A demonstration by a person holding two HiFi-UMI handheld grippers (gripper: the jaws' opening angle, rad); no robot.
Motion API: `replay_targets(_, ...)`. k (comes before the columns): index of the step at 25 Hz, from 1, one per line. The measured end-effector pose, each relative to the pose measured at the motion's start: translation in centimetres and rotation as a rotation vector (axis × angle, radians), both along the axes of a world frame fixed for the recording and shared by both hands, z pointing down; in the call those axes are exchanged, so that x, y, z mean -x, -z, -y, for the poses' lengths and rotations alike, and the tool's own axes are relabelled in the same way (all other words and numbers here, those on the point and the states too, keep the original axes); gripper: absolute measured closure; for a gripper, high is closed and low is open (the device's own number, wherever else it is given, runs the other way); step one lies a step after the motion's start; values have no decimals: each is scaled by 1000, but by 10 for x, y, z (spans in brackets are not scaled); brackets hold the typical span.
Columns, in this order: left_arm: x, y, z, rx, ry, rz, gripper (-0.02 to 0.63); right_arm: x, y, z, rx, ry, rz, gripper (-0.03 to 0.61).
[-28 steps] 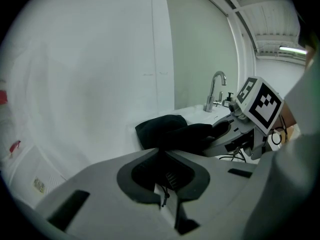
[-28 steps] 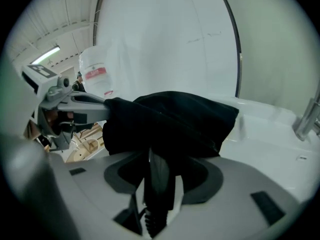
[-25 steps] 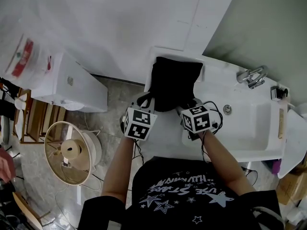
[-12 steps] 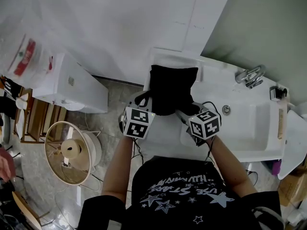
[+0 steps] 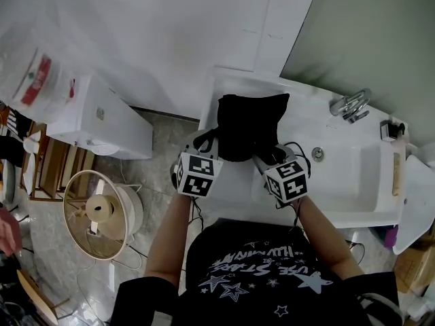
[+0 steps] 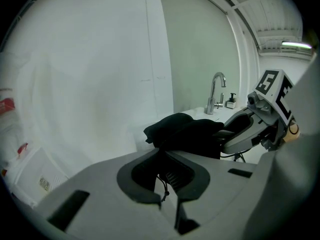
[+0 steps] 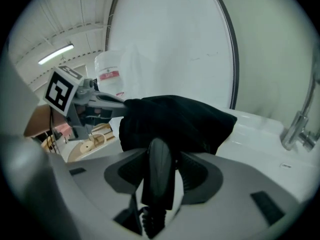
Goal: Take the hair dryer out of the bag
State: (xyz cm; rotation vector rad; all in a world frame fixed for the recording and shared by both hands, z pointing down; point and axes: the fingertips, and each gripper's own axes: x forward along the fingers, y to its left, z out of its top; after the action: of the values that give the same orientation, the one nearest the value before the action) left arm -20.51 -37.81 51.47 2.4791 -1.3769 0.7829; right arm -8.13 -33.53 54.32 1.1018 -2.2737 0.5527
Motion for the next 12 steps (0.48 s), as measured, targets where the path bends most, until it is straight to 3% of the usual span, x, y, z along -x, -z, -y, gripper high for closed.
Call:
replay_targets(4,-16,2,-13,-9,-11,-24,589,8,0,-2,-33,36,-69,387)
replay_targets(12,-10,-1,-20,-2,27,-21,589,20,-5,-16,35,43,-9,387)
